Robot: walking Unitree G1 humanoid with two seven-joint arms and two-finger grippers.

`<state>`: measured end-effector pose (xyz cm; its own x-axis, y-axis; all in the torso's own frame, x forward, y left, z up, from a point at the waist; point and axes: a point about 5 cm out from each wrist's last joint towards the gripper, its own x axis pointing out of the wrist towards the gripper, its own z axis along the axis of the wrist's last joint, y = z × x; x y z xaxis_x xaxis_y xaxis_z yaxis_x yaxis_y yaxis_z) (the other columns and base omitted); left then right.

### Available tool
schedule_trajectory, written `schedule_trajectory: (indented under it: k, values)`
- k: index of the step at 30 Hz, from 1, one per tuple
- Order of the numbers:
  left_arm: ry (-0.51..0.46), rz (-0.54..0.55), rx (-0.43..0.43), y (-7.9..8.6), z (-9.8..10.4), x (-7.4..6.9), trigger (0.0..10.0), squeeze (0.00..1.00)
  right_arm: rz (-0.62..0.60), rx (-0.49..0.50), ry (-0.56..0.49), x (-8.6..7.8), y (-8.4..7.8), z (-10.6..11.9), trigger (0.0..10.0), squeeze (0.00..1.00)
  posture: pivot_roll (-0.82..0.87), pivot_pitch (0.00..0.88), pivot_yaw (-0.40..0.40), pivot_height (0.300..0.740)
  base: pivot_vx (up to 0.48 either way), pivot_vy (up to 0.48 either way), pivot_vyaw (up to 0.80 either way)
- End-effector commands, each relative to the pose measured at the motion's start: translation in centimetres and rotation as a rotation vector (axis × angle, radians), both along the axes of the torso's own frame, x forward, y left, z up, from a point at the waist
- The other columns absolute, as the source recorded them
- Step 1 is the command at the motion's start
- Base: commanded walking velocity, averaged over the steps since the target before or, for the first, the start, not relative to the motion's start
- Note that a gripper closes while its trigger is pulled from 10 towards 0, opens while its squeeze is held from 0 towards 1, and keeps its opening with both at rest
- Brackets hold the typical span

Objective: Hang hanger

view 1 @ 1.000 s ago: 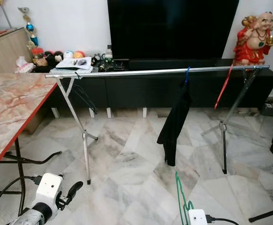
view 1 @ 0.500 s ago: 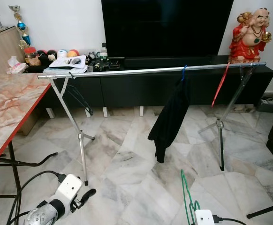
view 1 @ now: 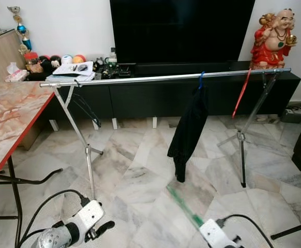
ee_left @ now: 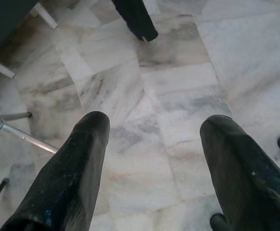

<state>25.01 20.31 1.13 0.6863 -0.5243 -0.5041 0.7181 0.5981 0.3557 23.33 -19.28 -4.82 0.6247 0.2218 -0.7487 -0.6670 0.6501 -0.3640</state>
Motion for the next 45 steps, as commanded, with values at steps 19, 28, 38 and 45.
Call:
schedule_trajectory:
  k: [19, 28, 38, 45]
  values:
    - [0.078, -0.47, -0.092, -5.8, 2.6, 2.1, 10.0, 0.0, 0.706, 0.057, 0.119, 1.7, 5.2, 2.8, 10.0, 0.0, 0.13, 0.0, 0.011, 0.74, 0.0, 0.0, 0.0]
    - [0.257, -0.613, -0.054, -6.0, 2.2, 1.5, 10.0, 0.0, 0.664, 0.073, 0.073, 2.6, 6.3, 3.2, 10.0, 0.0, 0.13, 0.004, 0.019, 0.74, 0.0, 0.0, 0.0]
    - [0.251, -0.608, -0.066, -7.5, 2.0, 1.9, 10.0, 0.0, 0.657, 0.172, 0.034, 3.6, 7.7, 4.5, 10.0, 0.0, 0.13, 0.005, 0.021, 0.74, 0.0, 0.0, 0.0]
    - [0.241, -0.595, -0.058, -8.0, 1.7, 2.0, 10.0, 0.0, 0.701, 0.186, 0.057, 3.7, 8.2, 4.7, 10.0, 0.0, 0.13, 0.001, 0.018, 0.74, 0.0, 0.0, 0.0]
